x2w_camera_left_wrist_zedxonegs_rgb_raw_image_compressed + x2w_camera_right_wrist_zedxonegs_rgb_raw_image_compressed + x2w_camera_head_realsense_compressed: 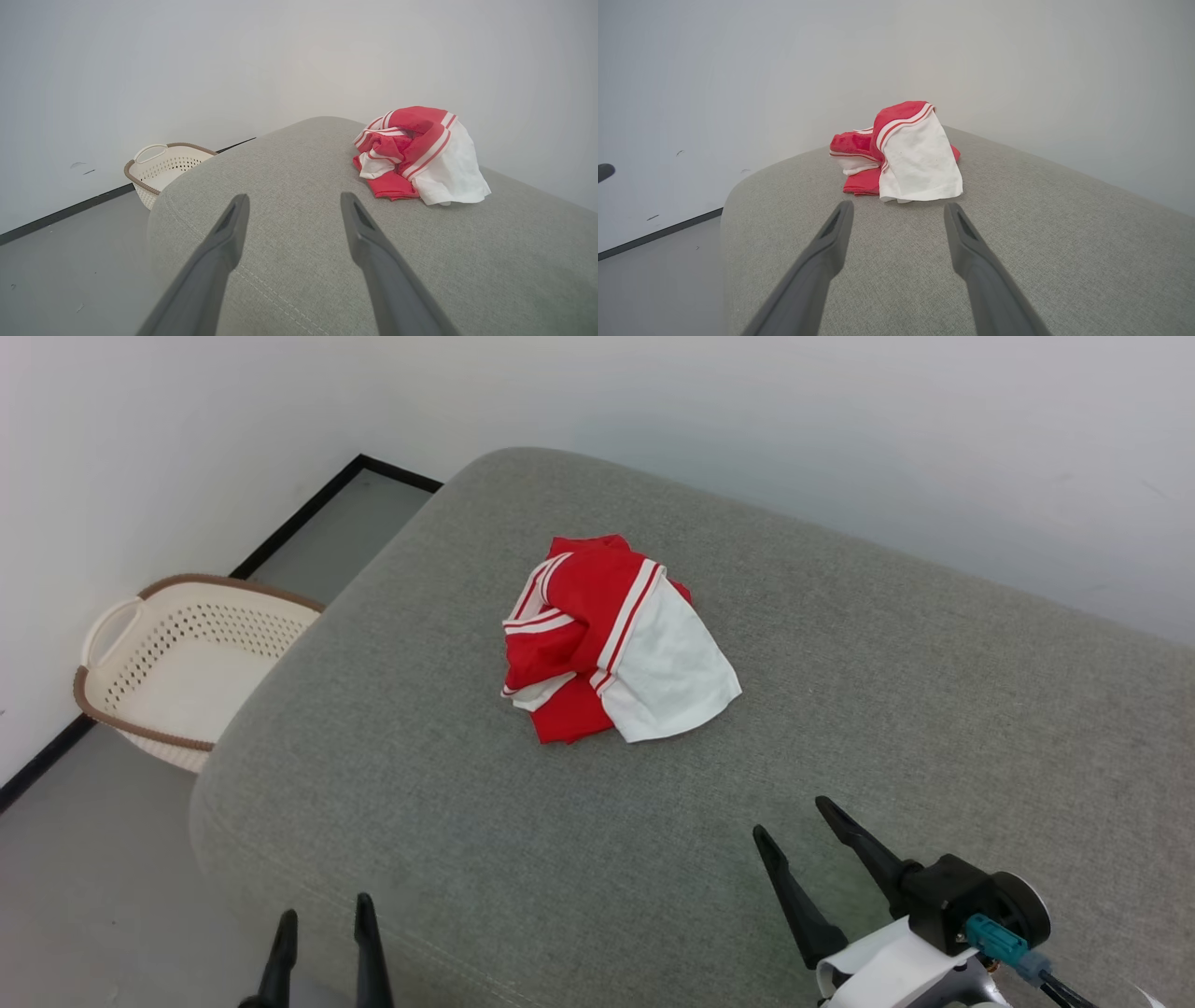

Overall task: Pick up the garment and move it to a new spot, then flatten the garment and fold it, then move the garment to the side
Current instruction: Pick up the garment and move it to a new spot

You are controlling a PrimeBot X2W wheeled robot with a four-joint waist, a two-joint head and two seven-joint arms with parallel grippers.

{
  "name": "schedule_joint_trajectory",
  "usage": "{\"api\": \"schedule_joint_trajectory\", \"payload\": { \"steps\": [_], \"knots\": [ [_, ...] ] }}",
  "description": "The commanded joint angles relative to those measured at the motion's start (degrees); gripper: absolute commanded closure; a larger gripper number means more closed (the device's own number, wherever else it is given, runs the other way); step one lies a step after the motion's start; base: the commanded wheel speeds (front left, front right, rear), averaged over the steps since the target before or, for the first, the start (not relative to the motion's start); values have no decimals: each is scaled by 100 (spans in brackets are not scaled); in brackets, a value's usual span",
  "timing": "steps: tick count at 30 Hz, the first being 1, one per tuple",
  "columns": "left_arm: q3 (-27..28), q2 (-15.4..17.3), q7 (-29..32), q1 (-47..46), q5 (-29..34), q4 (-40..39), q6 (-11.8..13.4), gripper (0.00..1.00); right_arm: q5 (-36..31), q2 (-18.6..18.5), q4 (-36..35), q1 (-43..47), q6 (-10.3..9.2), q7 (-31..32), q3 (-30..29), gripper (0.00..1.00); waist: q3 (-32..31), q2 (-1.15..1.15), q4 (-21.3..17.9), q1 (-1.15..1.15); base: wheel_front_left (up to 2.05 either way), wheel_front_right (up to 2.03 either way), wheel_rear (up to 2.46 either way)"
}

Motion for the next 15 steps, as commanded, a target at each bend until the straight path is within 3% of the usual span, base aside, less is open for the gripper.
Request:
{"api": "schedule_joint_trajectory", "payload": {
  "steps": [1, 7, 13, 15],
  "knots": [
    [24, 2, -3, -112, -42, 23, -52, 0, 13, 12, 29, 25, -2, -46, -20, 0, -5, 0, -13, 0, 0, 0, 0],
    [-24, 1, -3, -806, 101, 255, -432, 0, -102, 122, -5, 297, -2, -121, -389, 0, 33, 0, -133, 0, 0, 0, 0],
    [241, 35, -2, -2076, 161, 495, -791, 0, -278, 152, -225, 177, -3, -30, -549, 0, 471, 0, -723, 0, 0, 0, 0],
    [372, 188, -3, -2685, 246, 650, -912, 0, -339, 155, -299, 92, -3, 0, -588, 0, 664, 0, -986, 0, 0, 0, 0]
  ]
}}
